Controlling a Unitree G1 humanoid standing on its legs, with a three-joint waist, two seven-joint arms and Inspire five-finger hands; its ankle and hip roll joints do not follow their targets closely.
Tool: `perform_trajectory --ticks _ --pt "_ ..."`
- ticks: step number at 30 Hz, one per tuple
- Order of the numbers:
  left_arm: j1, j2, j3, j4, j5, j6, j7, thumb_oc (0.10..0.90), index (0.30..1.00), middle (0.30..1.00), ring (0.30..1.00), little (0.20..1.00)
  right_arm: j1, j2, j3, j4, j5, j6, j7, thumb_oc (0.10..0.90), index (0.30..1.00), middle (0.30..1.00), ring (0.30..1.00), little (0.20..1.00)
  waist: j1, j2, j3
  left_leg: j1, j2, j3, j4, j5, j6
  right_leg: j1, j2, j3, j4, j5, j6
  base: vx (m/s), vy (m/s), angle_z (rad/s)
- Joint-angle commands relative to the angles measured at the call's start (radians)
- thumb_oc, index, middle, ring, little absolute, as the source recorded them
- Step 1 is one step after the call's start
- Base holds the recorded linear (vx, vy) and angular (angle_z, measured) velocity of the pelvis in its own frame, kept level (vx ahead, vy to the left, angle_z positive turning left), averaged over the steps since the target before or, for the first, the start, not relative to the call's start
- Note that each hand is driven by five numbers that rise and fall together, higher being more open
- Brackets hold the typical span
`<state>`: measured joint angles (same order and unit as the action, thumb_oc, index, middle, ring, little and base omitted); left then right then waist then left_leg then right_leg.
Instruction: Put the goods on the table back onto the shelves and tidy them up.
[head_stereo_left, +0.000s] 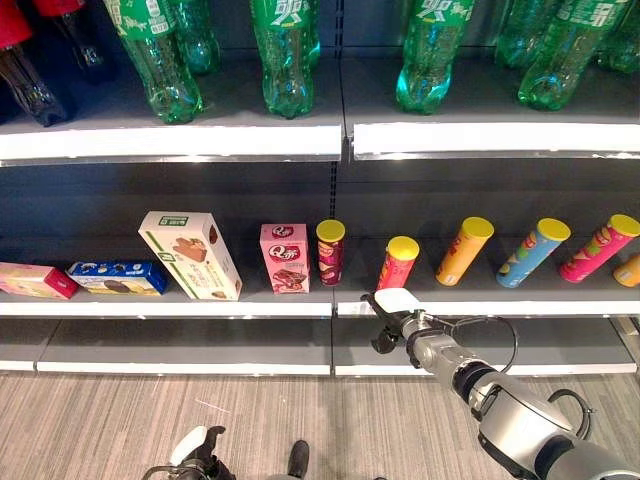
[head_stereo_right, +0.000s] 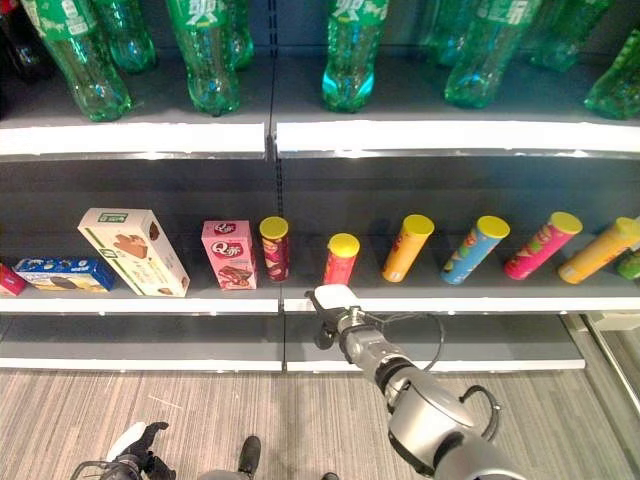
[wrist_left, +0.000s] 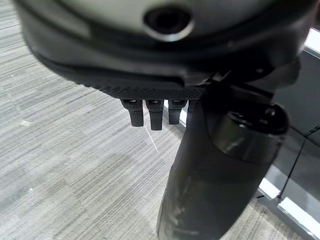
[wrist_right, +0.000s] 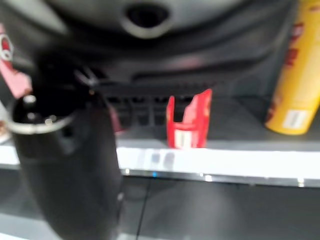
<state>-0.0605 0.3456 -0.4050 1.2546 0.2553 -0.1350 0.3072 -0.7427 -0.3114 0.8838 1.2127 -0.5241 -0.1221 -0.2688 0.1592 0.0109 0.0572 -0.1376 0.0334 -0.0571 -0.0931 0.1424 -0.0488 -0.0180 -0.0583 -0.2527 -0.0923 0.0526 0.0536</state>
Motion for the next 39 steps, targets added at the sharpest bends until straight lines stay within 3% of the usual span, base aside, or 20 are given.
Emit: perform_trajectory --ticks 1,7,17,39 --pt "-0.103 0.074 -0.056 0.03 -0.009 -0.027 0.003 0.8 0.9 0.9 0.9 0.9 -0.173 -0.049 -0.009 0.058 0.038 -0.008 -0.04 0.8 0.9 0.9 0.9 0.9 0.041 -0.018 0.02 0.018 -0.001 0.049 0.006 -0.1 -0.009 0.002 -0.072 0.011 0.034 -0.047 0.069 -0.03 0.01 0.14" --pt "-0.119 0.096 -0.062 0.013 -0.025 -0.036 -0.004 0.8 0.9 0.9 0.9 0.9 -0.22 -0.124 0.001 0.072 0.034 -0.005 -0.031 0.8 0.9 0.9 0.9 0.9 0.061 -0.009 0.057 -0.01 -0.01 0.034 0.006 -0.09 -0.004 -0.021 -0.077 0.008 0.04 -0.042 0.074 -0.02 0.012 0.06" --pt "-0.104 0.106 -0.054 0.001 -0.046 -0.043 -0.016 0.8 0.9 0.9 0.9 0.9 -0.244 -0.191 0.014 0.08 0.028 -0.001 -0.023 0.8 0.9 0.9 0.9 0.9 0.056 0.003 0.089 -0.034 -0.016 0.033 0.006 -0.084 0.0 -0.049 -0.083 0.018 0.045 -0.034 0.077 -0.01 0.003 0.0" --pt "-0.131 0.099 -0.06 0.009 -0.061 -0.043 -0.017 0.8 0.9 0.9 0.9 0.9 -0.298 -0.179 0.064 0.059 -0.02 -0.006 -0.023 0.8 0.9 0.9 0.9 0.9 0.048 -0.005 0.105 -0.049 -0.013 0.035 0.006 -0.086 -0.001 -0.074 -0.077 0.03 0.042 -0.029 0.074 0.0 0.0 0.0"
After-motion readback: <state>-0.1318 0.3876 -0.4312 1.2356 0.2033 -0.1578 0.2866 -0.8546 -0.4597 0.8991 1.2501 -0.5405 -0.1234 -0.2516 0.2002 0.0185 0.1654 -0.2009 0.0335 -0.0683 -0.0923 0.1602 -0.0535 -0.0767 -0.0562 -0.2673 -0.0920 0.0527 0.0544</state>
